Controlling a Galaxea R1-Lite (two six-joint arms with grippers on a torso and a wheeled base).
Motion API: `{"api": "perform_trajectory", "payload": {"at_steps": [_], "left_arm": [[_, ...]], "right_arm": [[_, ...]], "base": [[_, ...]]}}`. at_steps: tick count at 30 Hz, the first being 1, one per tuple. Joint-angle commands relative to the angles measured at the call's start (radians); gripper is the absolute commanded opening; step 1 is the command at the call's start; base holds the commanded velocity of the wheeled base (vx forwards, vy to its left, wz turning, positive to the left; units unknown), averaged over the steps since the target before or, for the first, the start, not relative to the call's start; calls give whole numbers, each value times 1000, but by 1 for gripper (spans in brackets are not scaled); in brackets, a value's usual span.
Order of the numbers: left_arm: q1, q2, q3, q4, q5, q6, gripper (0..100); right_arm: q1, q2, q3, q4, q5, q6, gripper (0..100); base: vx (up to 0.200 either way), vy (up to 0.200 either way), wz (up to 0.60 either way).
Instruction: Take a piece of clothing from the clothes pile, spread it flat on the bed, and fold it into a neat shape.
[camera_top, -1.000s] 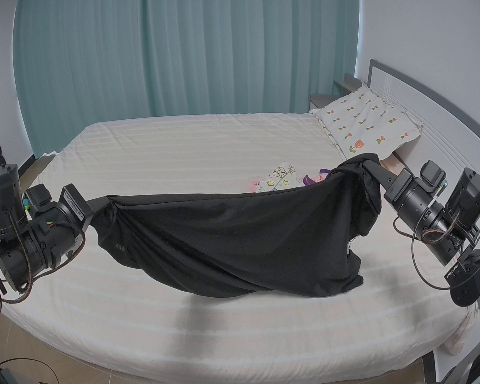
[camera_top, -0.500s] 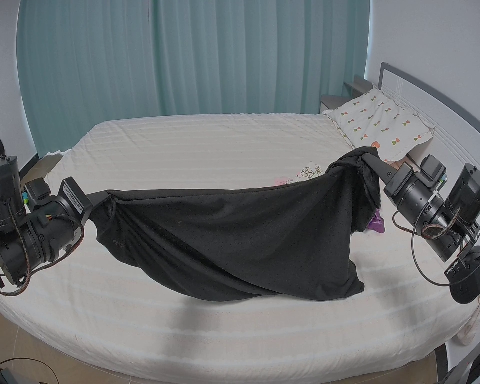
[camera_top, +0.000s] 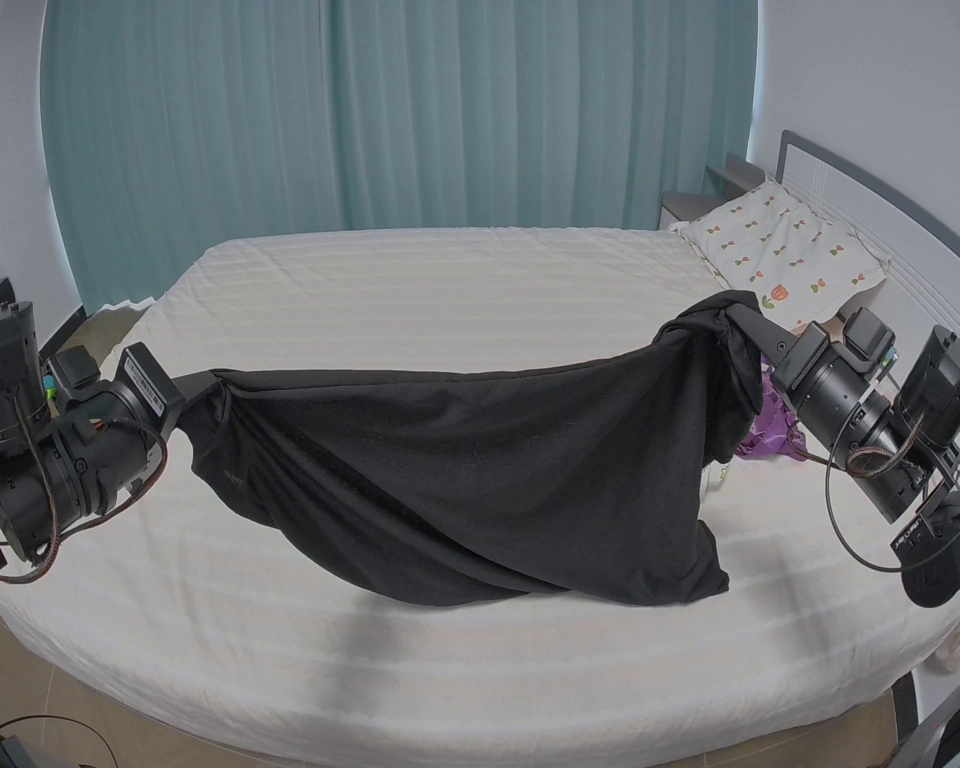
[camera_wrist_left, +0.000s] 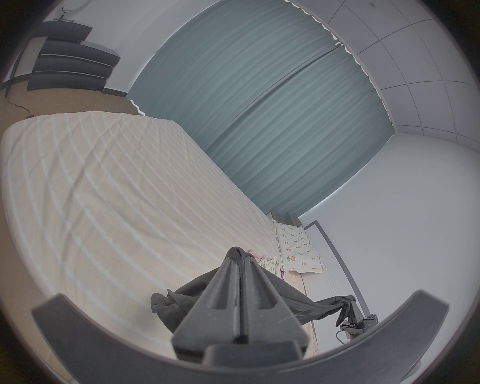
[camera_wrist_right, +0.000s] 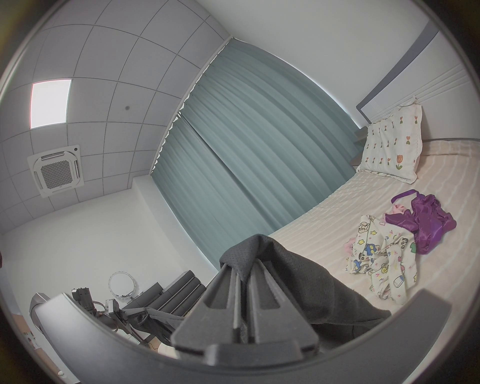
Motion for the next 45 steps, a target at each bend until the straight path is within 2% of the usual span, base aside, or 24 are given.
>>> {"api": "perform_trajectory", "payload": {"at_steps": [1,16,20,25,29,37,40,45], "left_arm": [[0,3,0,0,1,0,0],[0,3,3,0,1,0,0],[0,3,12,1,-1,-3,0],[-9,2,20,35,-4,-5,0],[-11,-3,25,50,-6,-6,0],[-40,-28,34,100,-6,-11,0],[-71,-78,32,136,-4,-22,0],[-94,-155,32,175,-4,-28,0]], "right_arm": [[-3,2,2,0,0,0,0],[-22,3,16,1,-1,15,0],[-30,-4,33,10,0,63,0],[-43,-4,91,1,22,66,0],[-45,-29,120,1,29,69,0],[-36,-153,215,1,108,69,0],[-33,-282,261,10,175,100,0],[-30,-432,277,23,232,127,0]], "base": [[0,200,0],[0,200,0],[0,0,0],[0,0,0],[-200,0,0],[-200,0,0],[-200,0,0],[-200,0,0]]}}
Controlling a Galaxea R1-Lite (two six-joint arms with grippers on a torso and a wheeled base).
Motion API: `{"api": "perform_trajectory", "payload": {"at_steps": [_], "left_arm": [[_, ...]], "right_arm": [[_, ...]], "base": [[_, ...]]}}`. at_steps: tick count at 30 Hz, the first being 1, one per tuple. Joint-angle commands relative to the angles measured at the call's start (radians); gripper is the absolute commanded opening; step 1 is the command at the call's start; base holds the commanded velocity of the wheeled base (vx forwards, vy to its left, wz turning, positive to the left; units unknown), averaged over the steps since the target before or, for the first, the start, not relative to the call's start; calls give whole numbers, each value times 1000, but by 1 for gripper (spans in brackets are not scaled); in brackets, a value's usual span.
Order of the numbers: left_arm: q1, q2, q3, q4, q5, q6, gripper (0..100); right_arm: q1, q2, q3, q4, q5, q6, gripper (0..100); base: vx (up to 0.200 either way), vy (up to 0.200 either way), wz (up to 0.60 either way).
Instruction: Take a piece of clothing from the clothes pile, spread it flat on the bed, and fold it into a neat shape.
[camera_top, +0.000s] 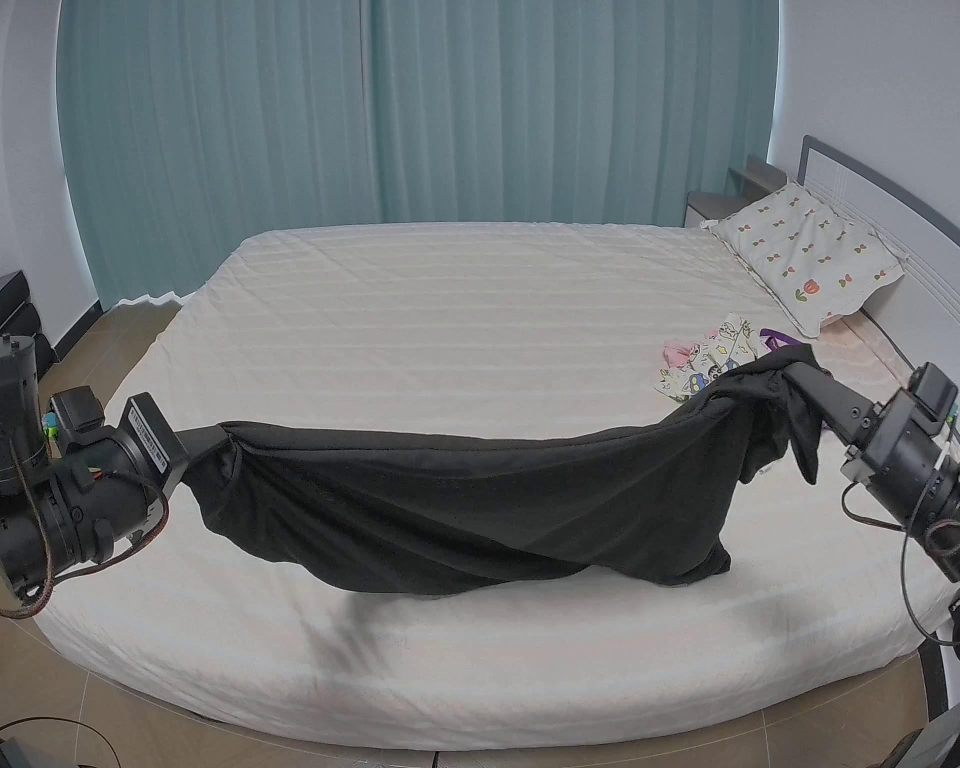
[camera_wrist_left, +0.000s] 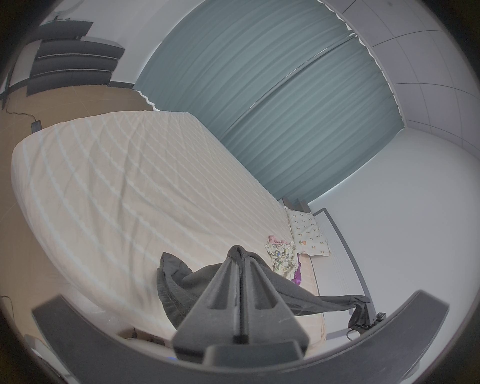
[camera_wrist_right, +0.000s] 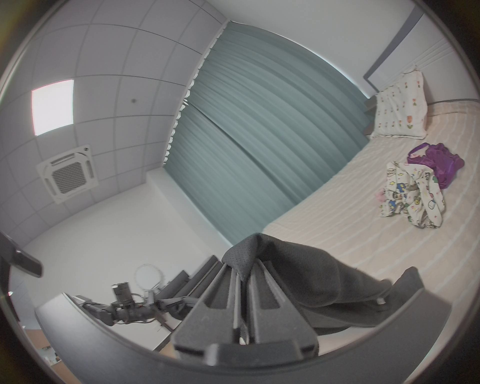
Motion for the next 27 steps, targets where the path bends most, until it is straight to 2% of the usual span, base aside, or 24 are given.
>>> {"api": "perform_trajectory", "payload": {"at_steps": [1,2,4,9,14,16,19,23,25,27], "left_arm": [[-31,-111,-3,37,1,-7,0],[-31,-120,-6,40,1,-7,0],[-31,-140,-12,42,1,-8,0],[-31,-177,-50,51,2,-8,0],[-28,-172,-99,68,2,-8,0],[-22,-154,-139,68,2,-8,0],[-21,-93,-164,70,8,-8,0],[-5,-2,-162,63,8,-8,0],[10,70,-164,56,5,-11,0],[24,118,-170,42,5,-27,0]], "right_arm": [[5,-191,33,11,53,26,0],[5,-247,25,40,79,29,0],[5,-292,11,91,88,29,0],[3,-370,-96,207,88,36,0],[-23,-358,-239,321,79,64,0],[-72,-316,-337,376,82,104,0],[-88,-256,-421,421,85,127,0],[-112,-144,-449,456,84,124,0],[-167,-40,-460,450,84,118,0],[-187,21,-463,444,84,110,0]], "base": [[-200,0,0],[0,0,0],[0,0,0],[0,0,0],[0,0,0],[0,0,0],[0,0,0],[0,0,0],[0,0,0],[0,0,0]]}}
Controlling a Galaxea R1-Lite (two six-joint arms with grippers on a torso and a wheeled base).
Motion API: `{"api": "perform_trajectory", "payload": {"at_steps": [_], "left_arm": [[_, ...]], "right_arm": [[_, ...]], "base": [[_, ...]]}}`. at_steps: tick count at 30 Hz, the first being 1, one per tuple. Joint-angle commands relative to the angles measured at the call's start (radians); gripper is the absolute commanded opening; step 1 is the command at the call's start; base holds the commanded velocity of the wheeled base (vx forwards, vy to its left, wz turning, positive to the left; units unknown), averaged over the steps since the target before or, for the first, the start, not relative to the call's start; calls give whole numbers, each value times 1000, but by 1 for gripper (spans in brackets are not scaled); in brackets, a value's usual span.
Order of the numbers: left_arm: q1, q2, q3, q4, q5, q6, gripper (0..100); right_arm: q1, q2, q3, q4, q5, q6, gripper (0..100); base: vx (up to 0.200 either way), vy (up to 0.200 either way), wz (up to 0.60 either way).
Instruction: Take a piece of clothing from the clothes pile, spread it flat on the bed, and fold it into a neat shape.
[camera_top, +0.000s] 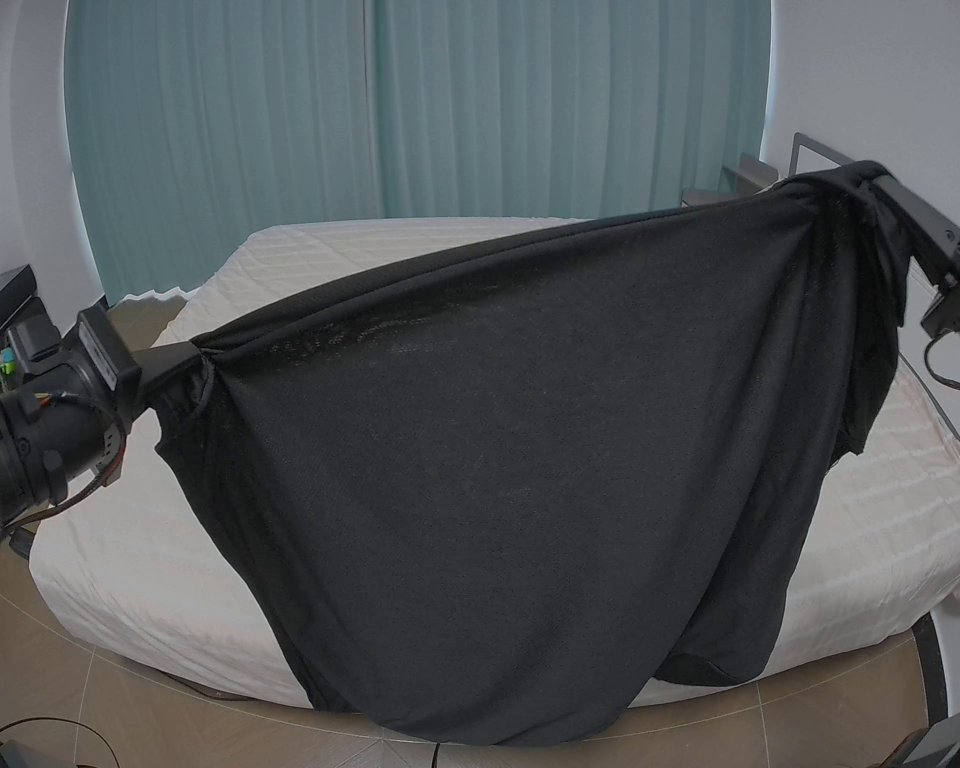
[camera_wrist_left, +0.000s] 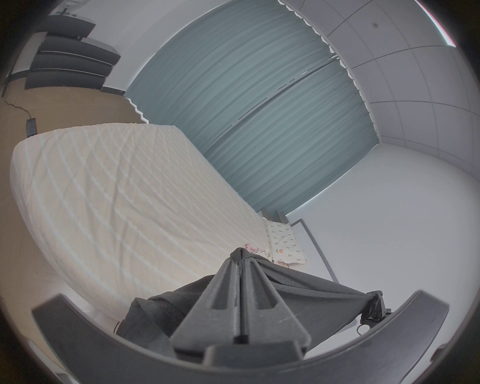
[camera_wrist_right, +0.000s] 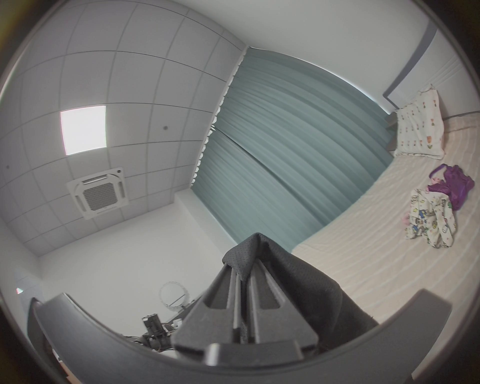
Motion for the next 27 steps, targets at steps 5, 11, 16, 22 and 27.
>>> {"api": "perform_trajectory", "payload": {"at_steps": [5,11,16,22,27], "left_arm": [[89,329,-89,-86,-4,-53,0],[108,479,-192,-91,-27,-53,0],[122,636,-328,-94,-37,-51,0],[135,795,-479,-83,-40,-49,0],[127,890,-529,-86,-39,-48,0]], "right_arm": [[-123,393,-47,-111,-3,-27,0],[-138,506,-81,-186,-6,-62,0],[-155,623,-144,-188,-9,-88,0],[-155,755,-202,-198,-58,-94,0],[-154,862,-256,-200,-97,-94,0]], "base": [[40,0,0],[200,0,0],[200,0,0],[200,0,0],[120,0,0]]}}
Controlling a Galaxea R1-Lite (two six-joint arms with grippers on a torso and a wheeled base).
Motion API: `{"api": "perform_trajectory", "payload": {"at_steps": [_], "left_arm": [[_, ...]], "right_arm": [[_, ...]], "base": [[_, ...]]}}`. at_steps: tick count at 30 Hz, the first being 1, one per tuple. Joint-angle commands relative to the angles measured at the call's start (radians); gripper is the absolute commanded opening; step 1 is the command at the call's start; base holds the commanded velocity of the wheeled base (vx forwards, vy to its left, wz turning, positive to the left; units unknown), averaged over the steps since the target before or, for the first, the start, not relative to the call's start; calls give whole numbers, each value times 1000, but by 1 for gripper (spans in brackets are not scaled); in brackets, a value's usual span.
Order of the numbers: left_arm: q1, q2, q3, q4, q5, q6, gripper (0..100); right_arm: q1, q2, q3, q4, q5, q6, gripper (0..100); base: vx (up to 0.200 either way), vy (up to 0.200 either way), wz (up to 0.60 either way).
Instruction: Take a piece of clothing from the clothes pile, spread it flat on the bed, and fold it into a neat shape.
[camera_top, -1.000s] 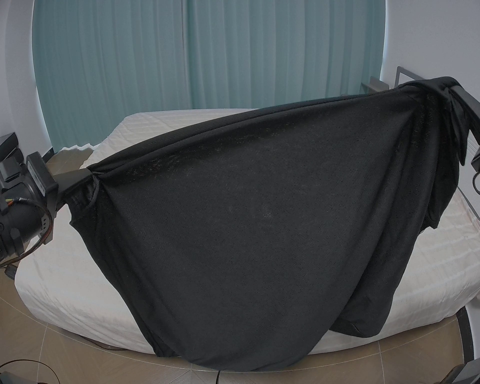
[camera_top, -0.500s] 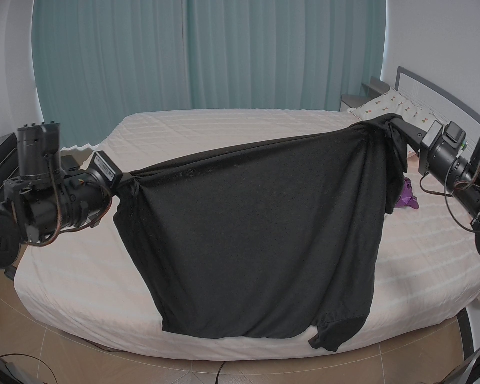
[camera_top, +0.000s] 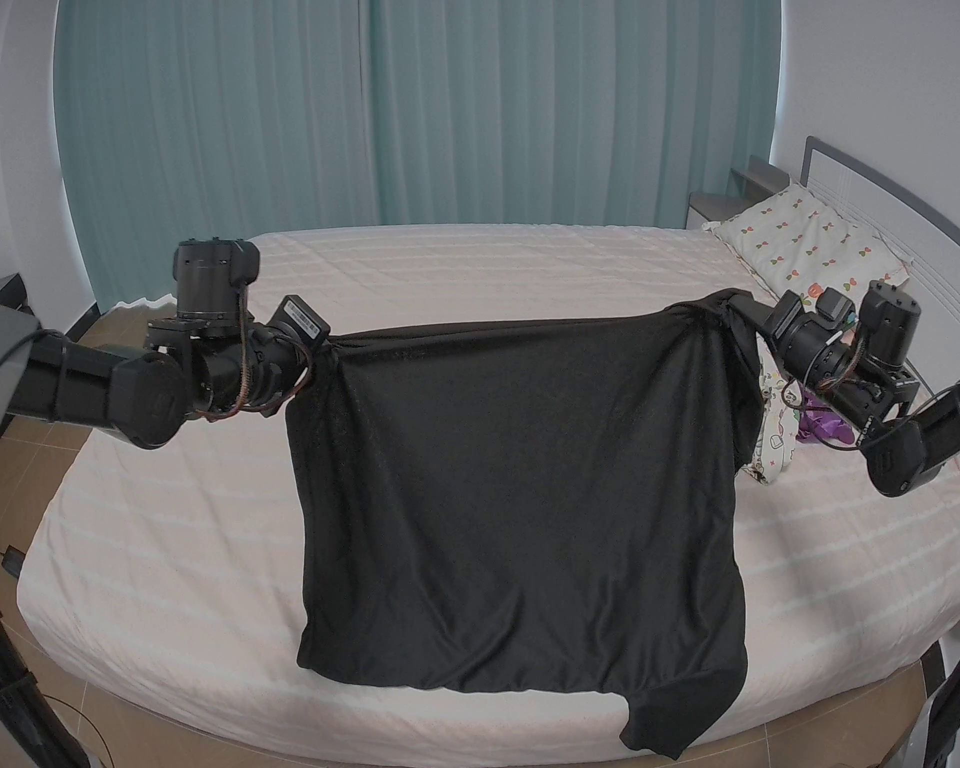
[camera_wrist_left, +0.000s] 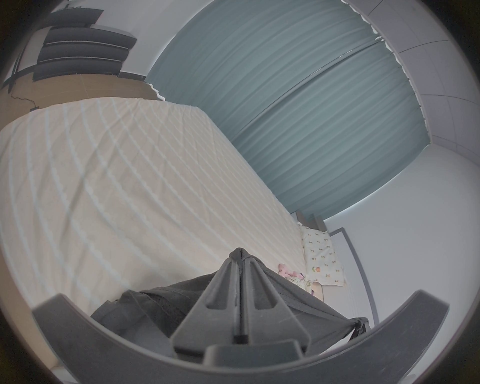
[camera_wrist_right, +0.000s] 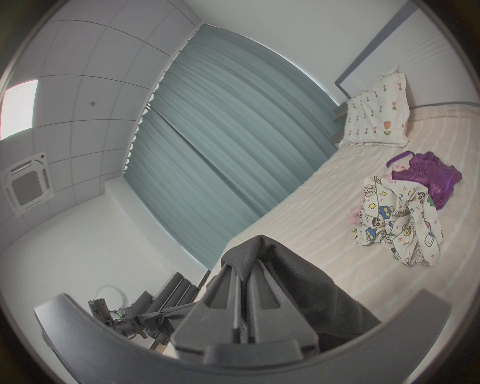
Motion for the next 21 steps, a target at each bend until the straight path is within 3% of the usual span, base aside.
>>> {"api": "perform_trajectory", "payload": {"at_steps": [1,8,9,10,11,16,21], "left_arm": [[1,192,-91,-2,-2,2,0],[33,333,-185,-4,1,-3,0],[34,353,-202,-2,1,-5,100],[37,370,-216,-1,0,-6,100],[43,380,-222,1,0,-6,100],[53,457,-274,-2,11,-3,100],[79,499,-331,-2,64,-5,100]], "right_arm": [[1,195,-77,-5,-43,-4,0],[14,378,-181,-38,-98,-3,0],[17,401,-198,-38,-106,-3,0],[18,425,-216,-38,-112,-3,0],[21,445,-231,-37,-120,-3,100],[38,537,-300,-23,-181,-6,100],[40,646,-477,34,-367,-23,100]], "base": [[0,0,0],[0,0,0],[0,0,0],[0,0,0],[0,0,0],[0,0,0],[0,0,0]]}}
